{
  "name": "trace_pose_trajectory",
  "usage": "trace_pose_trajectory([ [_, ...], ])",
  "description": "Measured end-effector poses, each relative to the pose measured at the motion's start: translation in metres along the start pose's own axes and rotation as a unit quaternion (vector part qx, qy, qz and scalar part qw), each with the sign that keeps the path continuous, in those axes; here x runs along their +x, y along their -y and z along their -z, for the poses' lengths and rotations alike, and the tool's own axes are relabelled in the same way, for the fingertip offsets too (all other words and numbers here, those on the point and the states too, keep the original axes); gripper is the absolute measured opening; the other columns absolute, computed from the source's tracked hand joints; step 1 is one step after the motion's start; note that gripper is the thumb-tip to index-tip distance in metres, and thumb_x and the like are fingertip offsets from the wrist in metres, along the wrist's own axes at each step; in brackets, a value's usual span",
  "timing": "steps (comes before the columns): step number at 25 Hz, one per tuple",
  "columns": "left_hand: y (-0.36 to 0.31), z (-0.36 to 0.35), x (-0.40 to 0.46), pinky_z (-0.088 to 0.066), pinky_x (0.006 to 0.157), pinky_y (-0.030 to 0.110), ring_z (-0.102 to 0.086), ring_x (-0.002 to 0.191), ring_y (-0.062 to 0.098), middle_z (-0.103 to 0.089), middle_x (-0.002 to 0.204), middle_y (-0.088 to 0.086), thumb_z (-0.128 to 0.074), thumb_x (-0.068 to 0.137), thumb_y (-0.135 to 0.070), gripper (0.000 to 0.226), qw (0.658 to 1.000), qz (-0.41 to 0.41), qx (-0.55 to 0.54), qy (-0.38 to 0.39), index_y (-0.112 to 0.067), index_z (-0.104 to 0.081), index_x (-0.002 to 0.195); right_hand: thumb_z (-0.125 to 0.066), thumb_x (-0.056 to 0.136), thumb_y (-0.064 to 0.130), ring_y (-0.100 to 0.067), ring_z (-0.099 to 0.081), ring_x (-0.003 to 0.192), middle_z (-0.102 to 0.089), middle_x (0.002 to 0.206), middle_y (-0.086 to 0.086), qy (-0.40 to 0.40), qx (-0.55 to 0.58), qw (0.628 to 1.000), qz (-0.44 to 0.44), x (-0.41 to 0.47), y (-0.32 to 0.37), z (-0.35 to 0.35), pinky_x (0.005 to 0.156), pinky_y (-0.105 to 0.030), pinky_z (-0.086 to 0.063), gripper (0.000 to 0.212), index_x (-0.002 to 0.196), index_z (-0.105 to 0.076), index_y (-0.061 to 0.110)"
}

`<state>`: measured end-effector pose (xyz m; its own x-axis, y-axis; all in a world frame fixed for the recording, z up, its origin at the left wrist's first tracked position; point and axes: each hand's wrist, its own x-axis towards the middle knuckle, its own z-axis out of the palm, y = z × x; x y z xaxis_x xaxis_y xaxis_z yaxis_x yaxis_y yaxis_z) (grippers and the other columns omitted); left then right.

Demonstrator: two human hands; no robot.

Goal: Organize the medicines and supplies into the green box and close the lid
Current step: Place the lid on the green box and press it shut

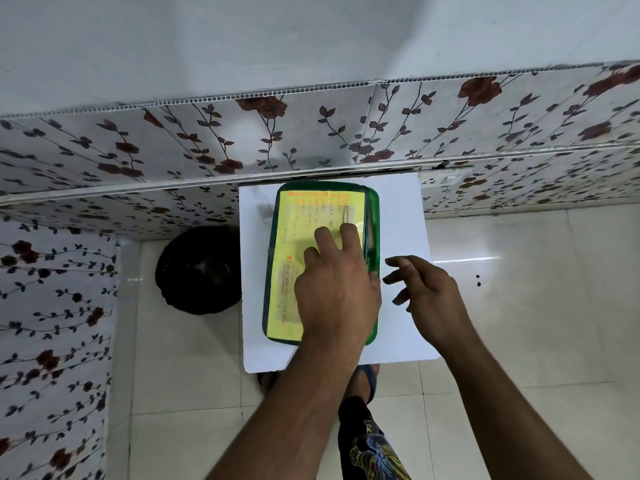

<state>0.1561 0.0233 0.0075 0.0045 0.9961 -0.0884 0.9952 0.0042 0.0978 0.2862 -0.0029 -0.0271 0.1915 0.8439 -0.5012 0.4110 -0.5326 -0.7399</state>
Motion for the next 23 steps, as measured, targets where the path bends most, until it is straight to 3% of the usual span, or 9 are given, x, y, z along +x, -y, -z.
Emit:
trace_pose_trajectory([
  [3, 0.019, 0.003, 0.008, -0.039, 0.052, 0.028, -0.061, 0.078, 0.025, -0.058, 0.104, 0.010, -0.061, 0.083, -0.049, 0.051, 0.990, 0.008, -0.133, -0.039, -0.016, -0.052, 0.121, -0.044, 0.101, 0.030, -0.007, -0.065, 0.063, -0.073, 0.091, 0.005, -0.015, 0.040, 0.999, -0.010, 0.003, 0.002, 0.000, 0.061, -0.021, -0.046, 0.026, 0.111, -0.068, 0.025],
  [6, 0.070, -0.010, 0.028, -0.049, 0.078, 0.038, -0.054, 0.106, 0.025, -0.053, 0.121, 0.012, -0.057, 0.088, -0.047, 0.054, 0.956, 0.109, -0.264, -0.064, -0.016, -0.048, 0.131, -0.053, 0.097, 0.030, -0.006, -0.066, 0.070, -0.068, 0.095, 0.007, -0.031, 0.057, 0.998, -0.004, 0.008, 0.011, -0.004, 0.062, -0.015, -0.047, 0.022, 0.116, -0.064, 0.029],
  [9, 0.096, -0.028, 0.041, -0.044, 0.100, 0.044, -0.048, 0.125, 0.021, -0.046, 0.141, 0.002, -0.055, 0.088, -0.054, 0.064, 0.890, 0.177, -0.410, 0.093, -0.033, -0.033, 0.145, -0.056, 0.093, 0.045, -0.006, -0.063, 0.090, -0.060, 0.107, 0.007, 0.001, 0.051, 0.999, -0.018, 0.015, 0.024, -0.011, 0.072, -0.023, -0.047, 0.037, 0.128, -0.054, 0.033],
  [11, 0.084, -0.029, 0.040, -0.045, 0.095, 0.038, -0.053, 0.119, 0.017, -0.051, 0.138, -0.005, -0.052, 0.092, -0.048, 0.059, 0.865, 0.157, -0.454, 0.142, -0.036, -0.030, 0.145, -0.054, 0.094, 0.048, -0.013, -0.062, 0.098, -0.056, 0.113, 0.002, 0.029, 0.049, 0.998, -0.023, 0.019, 0.029, -0.016, 0.078, -0.031, -0.053, 0.045, 0.135, -0.050, 0.031],
  [14, 0.069, -0.022, 0.041, -0.040, 0.086, 0.028, -0.053, 0.111, 0.012, -0.053, 0.129, -0.012, -0.050, 0.097, -0.037, 0.055, 0.865, 0.139, -0.464, 0.132, -0.034, -0.026, 0.147, -0.050, 0.097, 0.042, -0.019, -0.063, 0.101, -0.054, 0.113, -0.001, 0.015, 0.036, 0.999, -0.026, 0.023, 0.032, -0.021, 0.086, -0.045, -0.056, 0.040, 0.135, -0.051, 0.030],
  [16, 0.066, -0.020, 0.040, -0.041, 0.084, 0.026, -0.054, 0.110, 0.011, -0.053, 0.128, -0.014, -0.050, 0.097, -0.036, 0.057, 0.859, 0.142, -0.470, 0.146, -0.035, -0.024, 0.147, -0.049, 0.099, 0.036, -0.021, -0.062, 0.102, -0.054, 0.112, -0.001, 0.011, 0.035, 0.999, -0.022, 0.024, 0.032, -0.021, 0.086, -0.041, -0.055, 0.036, 0.134, -0.052, 0.030],
  [19, 0.070, -0.017, 0.043, -0.043, 0.075, 0.022, -0.058, 0.109, 0.013, -0.056, 0.128, -0.012, -0.052, 0.095, -0.040, 0.053, 0.836, 0.163, -0.499, 0.160, -0.036, -0.030, 0.143, -0.051, 0.099, 0.032, -0.019, -0.060, 0.102, -0.054, 0.115, -0.002, 0.028, 0.034, 0.999, -0.029, 0.030, 0.035, -0.015, 0.073, -0.024, -0.048, 0.036, 0.135, -0.052, 0.028],
  [21, 0.076, -0.018, 0.060, -0.043, 0.084, 0.026, -0.055, 0.116, 0.013, -0.053, 0.135, -0.010, -0.050, 0.094, -0.047, 0.054, 0.817, 0.192, -0.526, 0.140, -0.036, -0.033, 0.144, -0.051, 0.095, 0.042, -0.015, -0.061, 0.105, -0.059, 0.121, 0.001, 0.018, 0.092, 0.994, -0.053, 0.044, 0.043, -0.014, 0.077, -0.027, -0.050, 0.045, 0.137, -0.051, 0.027],
  [23, 0.080, -0.024, 0.084, -0.043, 0.094, 0.033, -0.055, 0.118, 0.013, -0.056, 0.134, -0.006, -0.046, 0.095, -0.051, 0.044, 0.801, 0.198, -0.547, 0.138, -0.037, -0.044, 0.136, -0.047, 0.094, 0.048, -0.014, -0.063, 0.101, -0.066, 0.115, 0.002, -0.003, 0.162, 0.984, -0.068, 0.068, 0.053, -0.018, 0.081, -0.033, -0.051, 0.044, 0.127, -0.060, 0.021],
])
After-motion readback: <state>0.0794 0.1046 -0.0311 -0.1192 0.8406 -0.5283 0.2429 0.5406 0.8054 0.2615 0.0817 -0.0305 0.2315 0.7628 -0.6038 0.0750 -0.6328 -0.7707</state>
